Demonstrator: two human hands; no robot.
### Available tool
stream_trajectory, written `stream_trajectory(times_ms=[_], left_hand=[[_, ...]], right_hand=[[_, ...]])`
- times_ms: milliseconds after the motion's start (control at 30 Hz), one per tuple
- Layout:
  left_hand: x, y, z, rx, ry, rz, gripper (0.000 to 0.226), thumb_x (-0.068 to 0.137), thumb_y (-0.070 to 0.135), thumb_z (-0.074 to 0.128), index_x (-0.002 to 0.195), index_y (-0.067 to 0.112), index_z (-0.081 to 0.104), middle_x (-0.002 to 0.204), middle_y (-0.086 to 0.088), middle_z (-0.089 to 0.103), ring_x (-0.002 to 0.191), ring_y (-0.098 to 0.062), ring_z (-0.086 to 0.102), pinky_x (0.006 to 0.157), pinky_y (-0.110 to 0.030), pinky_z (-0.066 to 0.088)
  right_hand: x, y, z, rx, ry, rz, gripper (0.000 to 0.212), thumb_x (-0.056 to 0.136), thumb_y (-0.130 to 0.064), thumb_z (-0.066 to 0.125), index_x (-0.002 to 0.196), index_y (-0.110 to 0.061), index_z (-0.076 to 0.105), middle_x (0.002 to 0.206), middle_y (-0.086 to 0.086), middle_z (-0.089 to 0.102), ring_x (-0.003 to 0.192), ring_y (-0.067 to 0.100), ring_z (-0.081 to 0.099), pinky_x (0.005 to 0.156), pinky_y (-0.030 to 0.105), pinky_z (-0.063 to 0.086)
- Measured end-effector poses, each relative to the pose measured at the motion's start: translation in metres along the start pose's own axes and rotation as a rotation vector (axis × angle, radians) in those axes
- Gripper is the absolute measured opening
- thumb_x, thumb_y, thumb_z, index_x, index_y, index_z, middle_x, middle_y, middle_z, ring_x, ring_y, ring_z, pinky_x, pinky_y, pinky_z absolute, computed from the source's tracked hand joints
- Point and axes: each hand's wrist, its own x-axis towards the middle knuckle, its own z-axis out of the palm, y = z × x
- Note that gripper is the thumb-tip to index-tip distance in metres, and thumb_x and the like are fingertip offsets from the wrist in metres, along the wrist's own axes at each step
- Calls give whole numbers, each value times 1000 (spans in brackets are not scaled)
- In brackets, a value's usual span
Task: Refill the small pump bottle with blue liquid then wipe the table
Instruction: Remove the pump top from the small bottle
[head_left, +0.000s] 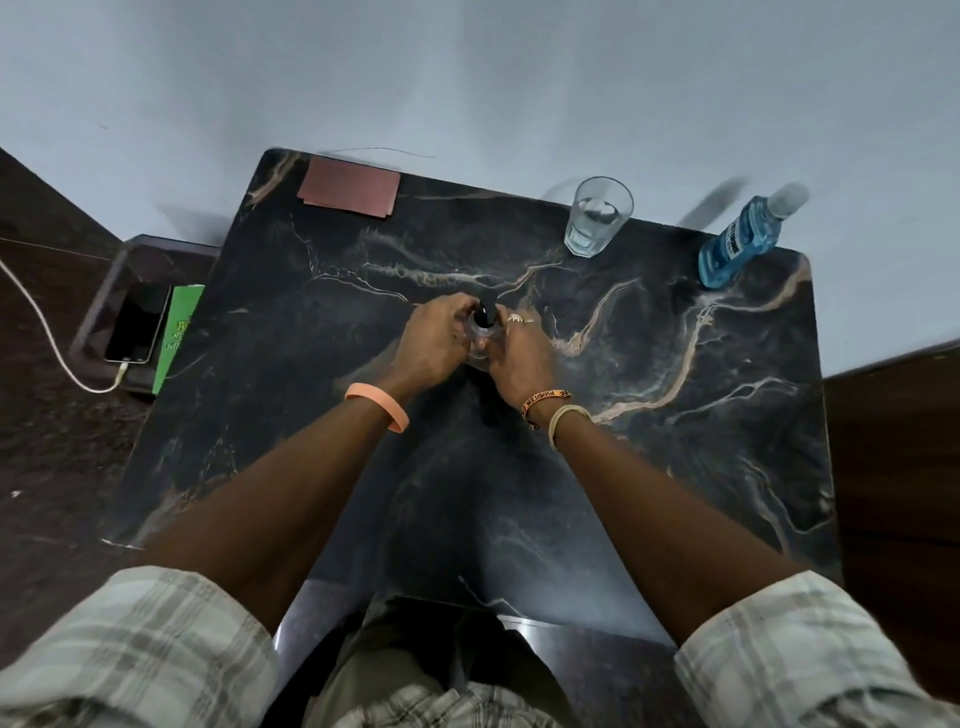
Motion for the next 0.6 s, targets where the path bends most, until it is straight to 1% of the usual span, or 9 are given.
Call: stream_trajectory(times_ms=[100, 200, 267, 300, 333, 367, 433, 500, 600], left_hand=[[-1, -3, 1, 0, -13, 23, 27, 75, 7, 70, 91, 25, 59, 92, 5, 68, 89, -21, 68, 72, -30, 51], [-1, -5, -2, -92, -28, 33, 46, 78, 7, 72, 121, 20, 62, 117, 3, 69, 104, -14, 68, 87, -33, 56], [-4, -5, -4, -147, -19, 27, 54, 79, 11, 76, 130, 21, 59, 125, 5, 67, 110, -10, 65, 93, -33, 56], [-5, -4, -5, -187, -20, 18, 55, 78, 13, 77, 130, 23, 59, 125, 8, 66, 111, -7, 64, 94, -35, 57], [-6, -4, -5, -229, -18, 4, 56, 76, 14, 76, 129, 25, 60, 123, 10, 67, 112, -4, 63, 93, -37, 57], [-7, -3, -5, -262, -12, -16, 57, 73, 17, 75, 127, 27, 61, 121, 12, 68, 112, -3, 62, 93, -38, 57], [-6, -1, -4, -296, 4, -43, 57, 66, 28, 76, 122, 31, 64, 116, 14, 70, 111, -1, 63, 93, -39, 57], [-3, -1, -3, -264, 12, -23, 49, 65, 33, 76, 113, 35, 67, 108, 18, 71, 107, 1, 64, 94, -38, 56], [-2, 0, -1, -212, 32, 28, 35, 76, 27, 79, 109, 34, 68, 104, 18, 71, 103, 3, 64, 93, -36, 56]], right_hand=[[-2, -2, 2, 21, 30, 20, 42, 91, -17, 61, 132, -11, 53, 122, 13, 56, 112, 31, 54, 89, 38, 45], [-3, -2, 0, 65, -7, 63, 63, 90, -23, 66, 145, -10, 39, 136, 13, 49, 128, 31, 44, 103, 39, 39], [0, -3, -5, 50, -33, 86, 78, 87, -34, 71, 150, -10, 32, 143, 11, 43, 134, 29, 39, 109, 43, 35], [1, -4, -7, 40, -42, 76, 80, 85, -38, 72, 149, -10, 34, 143, 11, 44, 134, 29, 39, 110, 44, 35], [3, -5, -10, 40, -45, 49, 76, 84, -39, 73, 146, -11, 39, 139, 10, 49, 131, 28, 43, 109, 45, 36], [4, -7, -11, 46, -39, 17, 65, 83, -36, 74, 138, -12, 49, 130, 9, 58, 123, 28, 50, 104, 45, 40], [5, -9, -14, 68, -11, -18, 41, 81, -27, 75, 118, -15, 63, 108, 6, 69, 101, 26, 62, 89, 44, 49], [2, -10, -15, 76, -4, -23, 36, 79, -22, 77, 113, -16, 66, 102, 6, 72, 94, 26, 65, 83, 42, 51], [0, -10, -14, 52, 7, -25, 31, 80, -16, 73, 110, -15, 66, 100, 9, 71, 94, 29, 65, 83, 43, 51]])
